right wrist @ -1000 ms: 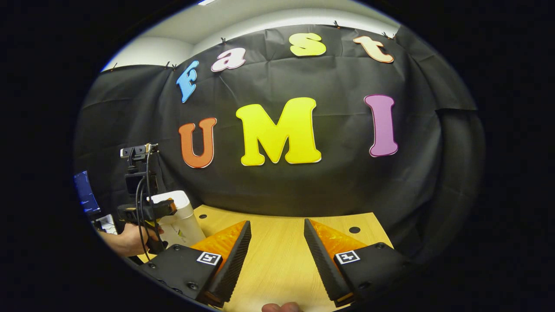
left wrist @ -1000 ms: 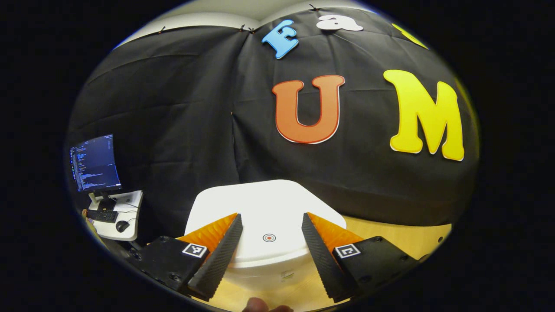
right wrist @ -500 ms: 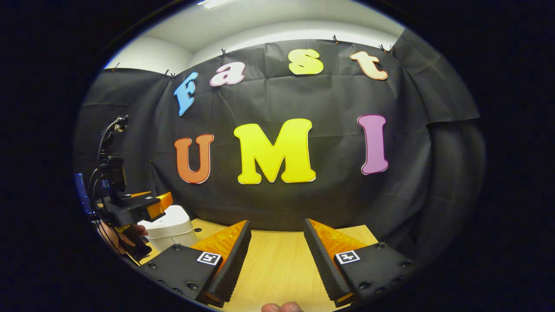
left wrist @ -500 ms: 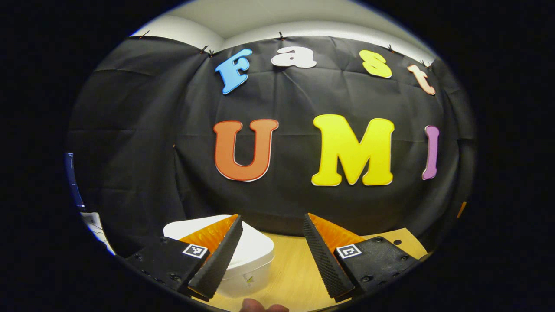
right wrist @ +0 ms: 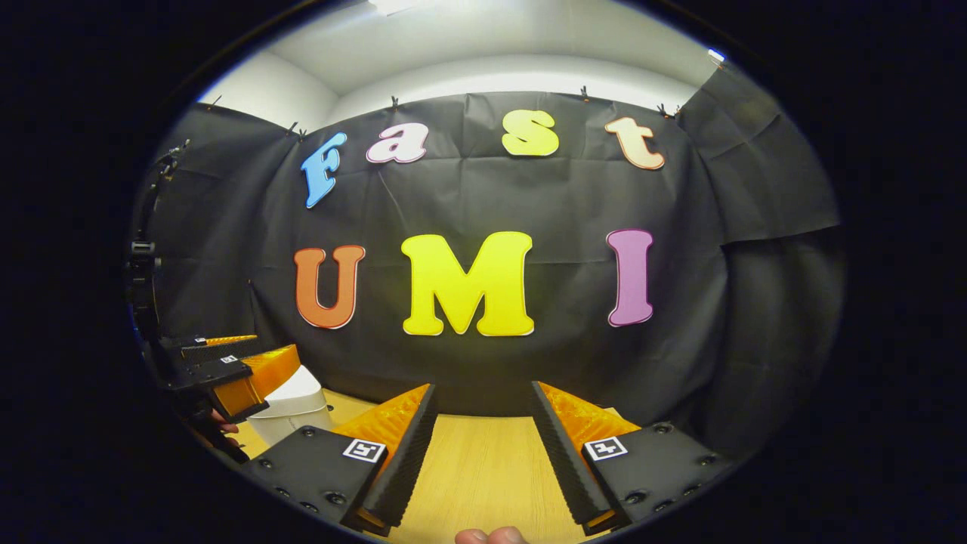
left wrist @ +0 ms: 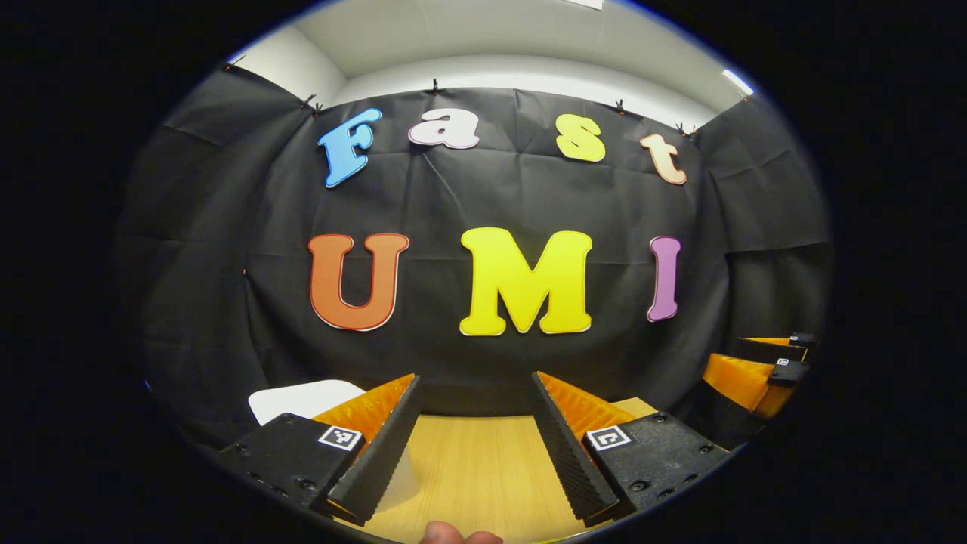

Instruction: Press the lid of the desktop garbage bin to open it, pick up the crumpled paper on the desktop and throw it into the bin, then pick up the pop can on the desktop and drop it into the bin, and finally close the garbage bin lid.

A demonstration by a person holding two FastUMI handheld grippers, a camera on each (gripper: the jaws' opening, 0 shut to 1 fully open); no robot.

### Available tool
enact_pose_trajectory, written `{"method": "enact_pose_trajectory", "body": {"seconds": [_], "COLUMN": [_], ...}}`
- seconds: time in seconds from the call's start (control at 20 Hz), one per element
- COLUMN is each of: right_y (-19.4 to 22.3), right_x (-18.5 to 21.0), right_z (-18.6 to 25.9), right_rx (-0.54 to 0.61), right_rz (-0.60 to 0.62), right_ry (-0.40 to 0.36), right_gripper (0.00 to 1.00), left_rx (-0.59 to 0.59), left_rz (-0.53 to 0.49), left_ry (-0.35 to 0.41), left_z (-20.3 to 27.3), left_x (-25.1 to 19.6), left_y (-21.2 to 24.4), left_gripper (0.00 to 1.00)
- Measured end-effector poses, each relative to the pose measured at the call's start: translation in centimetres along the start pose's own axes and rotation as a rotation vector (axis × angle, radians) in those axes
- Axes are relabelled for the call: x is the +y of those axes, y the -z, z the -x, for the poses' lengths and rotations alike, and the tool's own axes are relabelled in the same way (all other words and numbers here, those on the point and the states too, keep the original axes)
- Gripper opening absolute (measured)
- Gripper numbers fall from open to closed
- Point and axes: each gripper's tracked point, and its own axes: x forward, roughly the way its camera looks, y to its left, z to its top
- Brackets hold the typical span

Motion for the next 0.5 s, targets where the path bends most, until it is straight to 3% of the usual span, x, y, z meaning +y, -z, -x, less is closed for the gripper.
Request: {"method": "enact_pose_trajectory", "body": {"seconds": [0.5], "right_y": [0.3], "right_x": [-0.7], "right_z": [1.7], "right_rx": [-0.012], "right_rz": [0.008], "right_ry": [0.062], "right_gripper": [0.80], "left_rx": [0.008], "left_rz": [0.001], "left_ry": [-0.004], "left_z": [1.9], "left_x": [-0.7], "left_y": [0.2], "left_gripper": [0.93]}}
